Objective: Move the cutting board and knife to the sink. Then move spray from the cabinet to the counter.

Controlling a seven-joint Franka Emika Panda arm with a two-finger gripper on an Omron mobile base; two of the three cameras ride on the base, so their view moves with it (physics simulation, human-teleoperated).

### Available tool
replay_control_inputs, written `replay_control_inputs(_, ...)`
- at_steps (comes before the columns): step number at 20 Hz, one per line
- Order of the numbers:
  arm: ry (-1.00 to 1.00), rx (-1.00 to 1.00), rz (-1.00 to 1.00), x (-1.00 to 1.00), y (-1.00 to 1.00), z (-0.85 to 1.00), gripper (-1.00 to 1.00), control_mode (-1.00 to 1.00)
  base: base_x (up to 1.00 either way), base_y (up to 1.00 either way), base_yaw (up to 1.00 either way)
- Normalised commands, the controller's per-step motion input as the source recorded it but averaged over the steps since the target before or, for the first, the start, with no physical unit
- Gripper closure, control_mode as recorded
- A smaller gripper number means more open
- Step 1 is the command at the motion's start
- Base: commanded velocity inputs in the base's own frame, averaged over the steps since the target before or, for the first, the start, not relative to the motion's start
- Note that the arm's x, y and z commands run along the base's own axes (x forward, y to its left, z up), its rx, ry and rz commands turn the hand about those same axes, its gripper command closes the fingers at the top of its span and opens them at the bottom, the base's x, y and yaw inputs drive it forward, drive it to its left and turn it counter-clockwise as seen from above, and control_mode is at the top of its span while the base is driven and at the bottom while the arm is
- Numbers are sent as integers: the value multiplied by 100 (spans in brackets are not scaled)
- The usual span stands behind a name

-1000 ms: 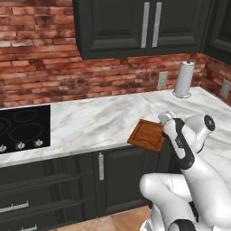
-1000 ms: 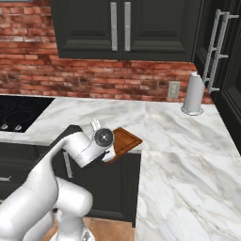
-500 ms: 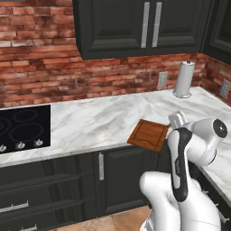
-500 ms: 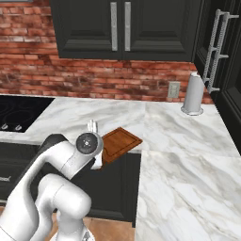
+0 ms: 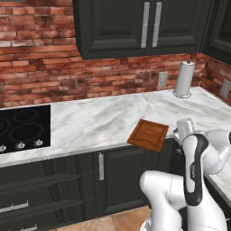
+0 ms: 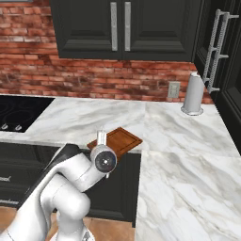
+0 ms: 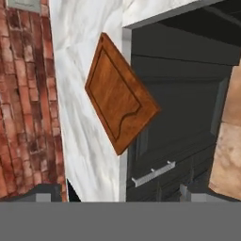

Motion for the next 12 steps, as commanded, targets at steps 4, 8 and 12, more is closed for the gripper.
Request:
replay_control_inputs(4,-22,6,0,1,2,-71,-100,-100,0,0,0)
replay_control_inputs(8,-20,2,0,12,8,-58,-100,-100,0,0,0)
replay_control_inputs(12,-19,0,0,8,24,-48,-100,-100,0,0,0)
